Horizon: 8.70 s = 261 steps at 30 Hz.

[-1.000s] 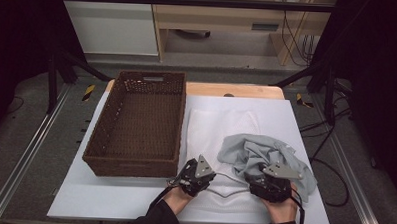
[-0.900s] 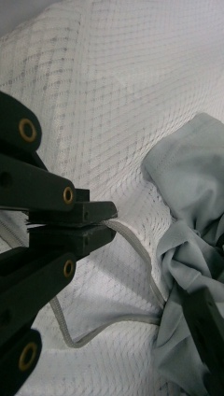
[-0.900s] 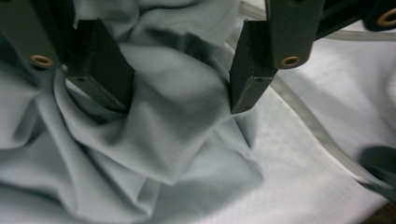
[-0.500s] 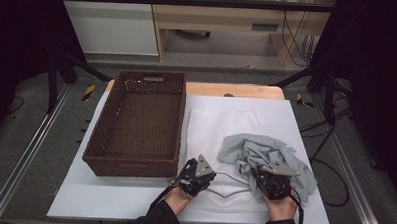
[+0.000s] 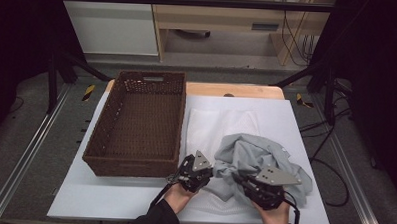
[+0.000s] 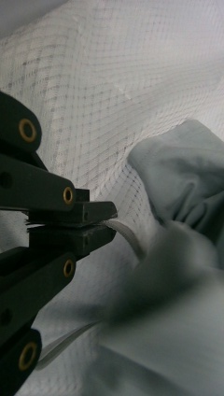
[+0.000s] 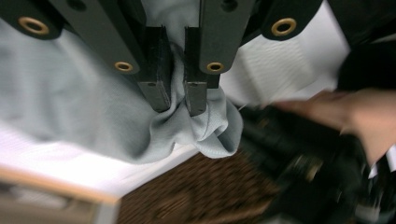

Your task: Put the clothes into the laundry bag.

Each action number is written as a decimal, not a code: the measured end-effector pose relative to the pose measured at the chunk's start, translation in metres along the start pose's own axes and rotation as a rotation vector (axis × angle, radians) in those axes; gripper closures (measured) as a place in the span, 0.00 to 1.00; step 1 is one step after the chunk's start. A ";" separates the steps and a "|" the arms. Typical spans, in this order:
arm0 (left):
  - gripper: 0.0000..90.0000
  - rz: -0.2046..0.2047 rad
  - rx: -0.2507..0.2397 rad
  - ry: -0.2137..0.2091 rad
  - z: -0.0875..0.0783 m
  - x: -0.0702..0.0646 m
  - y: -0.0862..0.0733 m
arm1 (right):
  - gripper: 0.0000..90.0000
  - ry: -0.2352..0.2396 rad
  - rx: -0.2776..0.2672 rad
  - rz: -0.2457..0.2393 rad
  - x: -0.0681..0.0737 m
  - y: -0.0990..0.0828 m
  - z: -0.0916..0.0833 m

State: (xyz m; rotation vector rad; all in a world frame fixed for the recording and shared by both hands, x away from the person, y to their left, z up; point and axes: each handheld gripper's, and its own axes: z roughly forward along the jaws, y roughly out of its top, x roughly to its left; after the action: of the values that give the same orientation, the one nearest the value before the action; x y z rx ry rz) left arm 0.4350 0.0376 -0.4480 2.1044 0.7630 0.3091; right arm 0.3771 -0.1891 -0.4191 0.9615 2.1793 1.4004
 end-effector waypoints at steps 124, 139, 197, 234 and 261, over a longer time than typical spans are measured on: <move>0.98 0.038 -0.083 -0.009 -0.026 -0.010 0.012 | 0.94 -0.147 0.172 -0.005 0.007 -0.014 0.087; 0.98 0.033 -0.044 0.016 -0.021 0.001 0.003 | 0.46 -0.141 0.013 0.002 -0.001 0.001 0.025; 0.98 0.046 -0.044 0.034 -0.030 0.004 0.000 | 0.31 -0.256 0.078 0.045 -0.041 0.011 0.033; 0.98 0.070 -0.129 0.024 -0.058 -0.014 0.019 | 0.92 0.012 0.179 -0.060 0.015 -0.003 0.090; 0.98 0.038 -0.043 0.049 -0.040 0.004 0.001 | 0.52 -0.124 0.098 0.076 -0.041 0.005 0.055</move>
State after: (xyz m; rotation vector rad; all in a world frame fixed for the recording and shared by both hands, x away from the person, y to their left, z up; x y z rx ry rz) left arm 0.4199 0.0654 -0.4231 2.0788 0.7399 0.3958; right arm 0.4416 -0.1815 -0.4408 1.1458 2.1567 1.2411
